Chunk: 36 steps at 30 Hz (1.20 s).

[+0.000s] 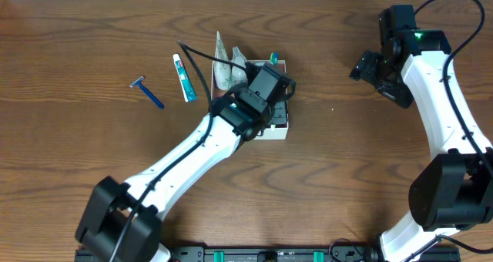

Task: Pack container
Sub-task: 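Carry the toothbrush into the box and release it along the right side, then move the left gripper to the blue razor and grasp its handle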

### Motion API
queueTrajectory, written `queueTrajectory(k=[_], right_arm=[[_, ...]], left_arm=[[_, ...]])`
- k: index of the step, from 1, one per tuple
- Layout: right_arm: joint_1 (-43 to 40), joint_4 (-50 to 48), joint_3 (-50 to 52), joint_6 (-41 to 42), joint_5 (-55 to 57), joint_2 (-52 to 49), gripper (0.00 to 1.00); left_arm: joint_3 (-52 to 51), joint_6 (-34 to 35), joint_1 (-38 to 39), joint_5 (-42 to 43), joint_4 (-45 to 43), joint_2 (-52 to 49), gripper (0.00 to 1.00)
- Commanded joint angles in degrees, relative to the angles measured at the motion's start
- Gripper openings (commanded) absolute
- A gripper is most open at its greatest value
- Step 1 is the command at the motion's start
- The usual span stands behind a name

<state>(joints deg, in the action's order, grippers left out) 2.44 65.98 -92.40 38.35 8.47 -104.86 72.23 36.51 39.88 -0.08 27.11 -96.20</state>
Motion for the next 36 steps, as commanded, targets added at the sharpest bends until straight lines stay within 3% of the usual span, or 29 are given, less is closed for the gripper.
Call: queueTrajectory(k=[1,16,22,27,31,36], right_arm=[[-0.1,0.0,0.0,0.4,0.1,-0.3,0.99],[-0.1,0.0,0.0,0.4,0.1,-0.3,0.99],[-0.1,0.0,0.0,0.4,0.1,-0.3,0.99],[-0.1,0.0,0.0,0.4,0.1,-0.3,0.99],[-0.1,0.0,0.0,0.4,0.1,-0.3,0.99],[-0.1,0.0,0.0,0.4,0.1,-0.3,0.99]], left_arm=[[1.1,0.9,0.1,-1.0,0.0,-2.9,0.06],[1.1,0.6,0.1,-1.1,-1.3,-5.7,0.06],[1.6,-4.0,0.0,-1.1,-2.6,-4.9,0.07],[4.6,-11.0,0.0,-1.7,-0.9,-0.2,0.17],[7.1,-12.9,-0.9,-7.5,4.0,5.7,0.33],[7.3,-12.9,-6.7,-11.0,11.8,13.4,0.36]])
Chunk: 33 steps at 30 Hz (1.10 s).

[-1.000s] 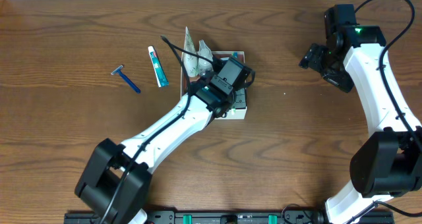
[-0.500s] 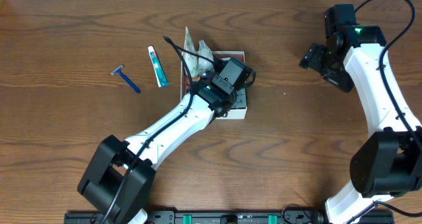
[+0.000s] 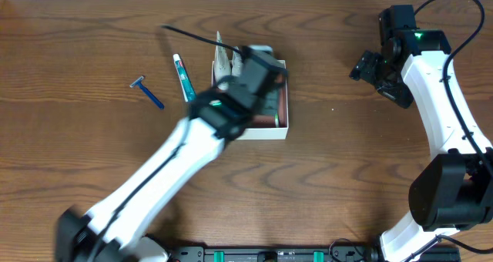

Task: Pack container
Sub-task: 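Move the left gripper to the blue razor and grasp its handle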

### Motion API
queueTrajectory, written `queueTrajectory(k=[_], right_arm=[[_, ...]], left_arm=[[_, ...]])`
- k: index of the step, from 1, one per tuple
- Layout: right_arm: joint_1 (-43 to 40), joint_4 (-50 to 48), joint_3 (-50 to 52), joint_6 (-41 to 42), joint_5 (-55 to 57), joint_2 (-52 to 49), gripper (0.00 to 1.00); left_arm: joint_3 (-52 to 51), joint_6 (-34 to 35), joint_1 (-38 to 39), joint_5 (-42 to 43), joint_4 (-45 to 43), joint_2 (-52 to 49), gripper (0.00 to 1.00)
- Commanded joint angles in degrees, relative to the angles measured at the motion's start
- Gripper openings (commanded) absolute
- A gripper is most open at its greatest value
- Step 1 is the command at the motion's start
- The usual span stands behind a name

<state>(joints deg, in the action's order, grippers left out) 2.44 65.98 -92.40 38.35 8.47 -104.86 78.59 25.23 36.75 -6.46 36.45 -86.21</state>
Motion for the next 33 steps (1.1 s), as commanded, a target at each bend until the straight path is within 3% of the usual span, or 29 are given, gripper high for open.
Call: queueTrajectory(k=[1,9,11,17,25,33], right_arm=[[-0.1,0.0,0.0,0.4,0.1,-0.3,0.99],[-0.1,0.0,0.0,0.4,0.1,-0.3,0.99],[-0.1,0.0,0.0,0.4,0.1,-0.3,0.99],[-0.1,0.0,0.0,0.4,0.1,-0.3,0.99],[-0.1,0.0,0.0,0.4,0.1,-0.3,0.99],[-0.1,0.0,0.0,0.4,0.1,-0.3,0.99]], left_arm=[[0.9,-1.7,-5.4,-5.1,4.3,4.7,0.37],[0.4,-2.0,-21.6,-7.1,9.9,3.6,0.50],[0.4,-1.1,-25.0,-7.1,9.4,1.4,0.55],[0.4,0.3,-33.7,-2.6,3.8,-7.3,0.57],[0.4,0.8,-37.2,-1.9,-1.3,-19.5,0.57],[0.4,6.3,-40.1,-1.4,-2.8,-28.2,0.57]])
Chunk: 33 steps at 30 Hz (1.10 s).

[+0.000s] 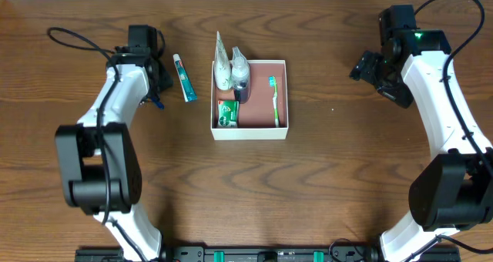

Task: Pack container
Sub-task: 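Move the left gripper to the blue razor and grasp its handle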

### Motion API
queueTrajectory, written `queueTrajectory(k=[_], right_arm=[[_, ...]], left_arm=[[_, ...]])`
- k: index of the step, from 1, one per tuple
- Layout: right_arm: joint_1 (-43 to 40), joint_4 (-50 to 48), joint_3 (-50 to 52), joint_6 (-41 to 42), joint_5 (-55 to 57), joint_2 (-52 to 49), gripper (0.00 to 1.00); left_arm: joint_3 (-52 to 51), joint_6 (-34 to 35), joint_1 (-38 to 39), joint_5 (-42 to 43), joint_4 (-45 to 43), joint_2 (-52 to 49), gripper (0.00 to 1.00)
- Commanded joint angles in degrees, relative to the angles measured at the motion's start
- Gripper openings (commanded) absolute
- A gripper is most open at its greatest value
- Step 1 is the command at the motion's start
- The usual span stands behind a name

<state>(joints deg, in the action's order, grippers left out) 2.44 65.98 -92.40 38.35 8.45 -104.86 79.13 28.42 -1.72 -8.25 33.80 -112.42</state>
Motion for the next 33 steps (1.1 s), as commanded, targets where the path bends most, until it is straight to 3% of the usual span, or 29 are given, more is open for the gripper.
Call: queueTrajectory(k=[1,16,20,24,29,33], right_arm=[[-0.1,0.0,0.0,0.4,0.1,-0.3,0.99],[-0.1,0.0,0.0,0.4,0.1,-0.3,0.99],[-0.1,0.0,0.0,0.3,0.1,-0.3,0.99],[-0.1,0.0,0.0,0.4,0.1,-0.3,0.99],[-0.1,0.0,0.0,0.4,0.1,-0.3,0.99],[-0.1,0.0,0.0,0.4,0.1,-0.3,0.99]], left_arm=[[-0.2,3.2,-2.1,0.8,-0.1,-2.7,0.57],[-0.2,0.3,-4.8,6.6,-1.6,-7.0,0.56],[-0.2,-2.3,-4.8,8.4,-1.4,-7.1,0.41],[-0.2,-3.1,-4.8,9.4,0.2,-7.1,0.20],[-0.2,-3.1,-4.8,9.3,3.0,-7.1,0.06],[-0.1,-3.1,-4.8,9.4,3.9,-6.7,0.06]])
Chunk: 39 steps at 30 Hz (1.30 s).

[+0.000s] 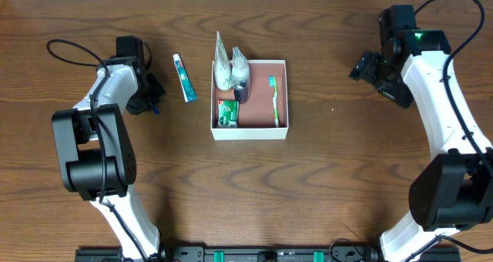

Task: Pack container
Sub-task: 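Move the left gripper to the blue razor and grasp its handle, then lower the razor into the box beside the toothbrush and release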

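The white box with a pinkish floor stands mid-table. In it lie a green toothbrush, a green packet, a white tube and a small bottle that lean over its far left corner. A white and green toothpaste tube lies on the table left of the box. My left gripper is down over the blue razor, which is almost hidden; its jaws cannot be made out. My right gripper hangs at the far right, away from everything, and its jaws are unclear.
The left arm's black cable loops over the table's far left. The right arm runs down the right side. Bare wood lies between the box and the right gripper.
My left gripper has shifted slightly left and towards the front, and now covers most of the razor. The box, its contents, the toothpaste tube and the right arm have not moved.
At first my left gripper was down inside the box. Then it was blurred above the box's left part. After that it stood at the far left by the razor, with the toothbrush and packet lying in the box. Now it sits over the razor.
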### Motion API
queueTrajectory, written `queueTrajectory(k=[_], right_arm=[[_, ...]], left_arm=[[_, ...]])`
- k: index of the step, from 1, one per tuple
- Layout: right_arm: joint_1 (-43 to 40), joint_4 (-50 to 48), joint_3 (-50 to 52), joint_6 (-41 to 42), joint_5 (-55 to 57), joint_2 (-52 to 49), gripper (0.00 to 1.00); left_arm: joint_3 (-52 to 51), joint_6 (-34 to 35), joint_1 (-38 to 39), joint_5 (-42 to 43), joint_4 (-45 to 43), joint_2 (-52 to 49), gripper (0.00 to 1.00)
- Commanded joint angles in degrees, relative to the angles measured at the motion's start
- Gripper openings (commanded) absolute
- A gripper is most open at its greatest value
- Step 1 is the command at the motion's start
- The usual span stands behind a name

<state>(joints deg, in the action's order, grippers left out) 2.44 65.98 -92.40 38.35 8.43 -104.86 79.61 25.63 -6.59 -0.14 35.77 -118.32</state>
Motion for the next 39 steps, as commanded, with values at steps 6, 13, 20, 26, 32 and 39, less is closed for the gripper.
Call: queueTrajectory(k=[6,13,20,26,32,39], right_arm=[[-0.1,0.0,0.0,0.4,0.2,-0.3,0.99],[-0.1,0.0,0.0,0.4,0.2,-0.3,0.99],[-0.1,0.0,0.0,0.4,0.2,-0.3,0.99],[-0.1,0.0,0.0,0.4,0.2,-0.3,0.99],[-0.1,0.0,0.0,0.4,0.2,-0.3,0.99],[-0.1,0.0,0.0,0.4,0.2,-0.3,0.99]], left_arm=[[1.7,-0.9,0.1,1.3,5.2,3.9,0.06],[4.7,-5.6,2.7,1.3,10.4,18.3,0.06],[4.7,-8.0,13.9,1.3,12.0,32.1,0.06],[4.6,-8.0,27.2,1.2,11.3,34.1,0.06],[4.6,-8.0,35.6,1.0,10.0,29.2,0.06],[4.6,-8.0,38.0,0.6,9.4,24.3,0.06]])
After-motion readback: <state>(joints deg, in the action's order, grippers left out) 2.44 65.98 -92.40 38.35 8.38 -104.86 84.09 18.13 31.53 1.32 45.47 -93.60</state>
